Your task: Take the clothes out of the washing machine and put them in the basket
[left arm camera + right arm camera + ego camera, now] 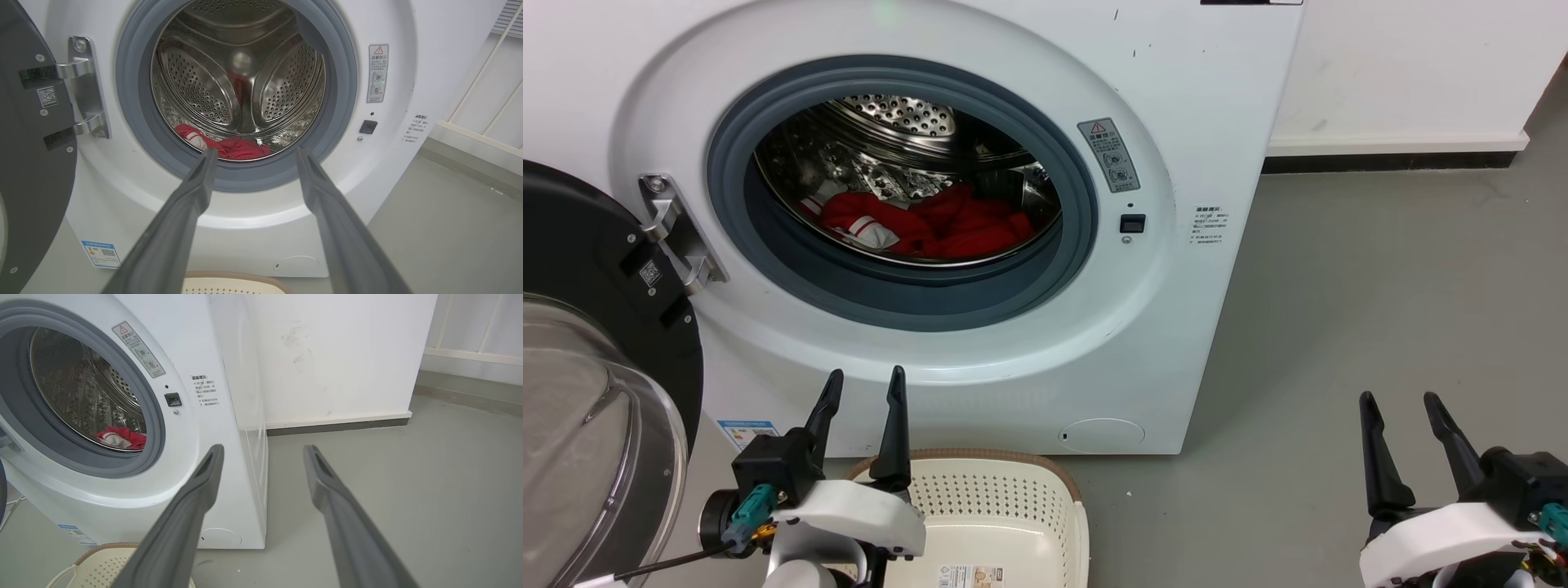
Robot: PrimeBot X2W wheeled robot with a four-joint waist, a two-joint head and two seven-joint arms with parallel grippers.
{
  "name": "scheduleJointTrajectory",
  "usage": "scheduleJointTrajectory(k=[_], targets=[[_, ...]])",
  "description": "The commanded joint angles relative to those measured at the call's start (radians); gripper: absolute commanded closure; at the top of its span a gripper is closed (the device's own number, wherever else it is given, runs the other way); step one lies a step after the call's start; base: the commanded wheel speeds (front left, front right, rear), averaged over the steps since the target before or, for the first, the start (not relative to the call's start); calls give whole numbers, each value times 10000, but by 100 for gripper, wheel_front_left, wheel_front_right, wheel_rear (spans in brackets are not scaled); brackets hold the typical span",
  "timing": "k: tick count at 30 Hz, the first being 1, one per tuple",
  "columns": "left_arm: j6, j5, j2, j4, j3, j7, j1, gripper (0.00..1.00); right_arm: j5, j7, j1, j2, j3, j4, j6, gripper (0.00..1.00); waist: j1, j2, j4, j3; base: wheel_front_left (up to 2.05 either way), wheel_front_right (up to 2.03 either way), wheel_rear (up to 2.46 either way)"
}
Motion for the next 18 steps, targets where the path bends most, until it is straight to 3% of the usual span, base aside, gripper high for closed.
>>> scheduleJointTrajectory(k=[1, 18], targets=[[81, 308, 61, -2, -21, -108, -111, 0, -318, -70, 63, -45, 6, -111, -3, 0, 0, -1, -1, -2, 0, 0, 0], [232, 1447, 56, 235, -88, -421, -142, 0, -1498, -268, 163, -47, 26, -117, -3, 0, 0, -1, 5, 9, 0, 0, 0]])
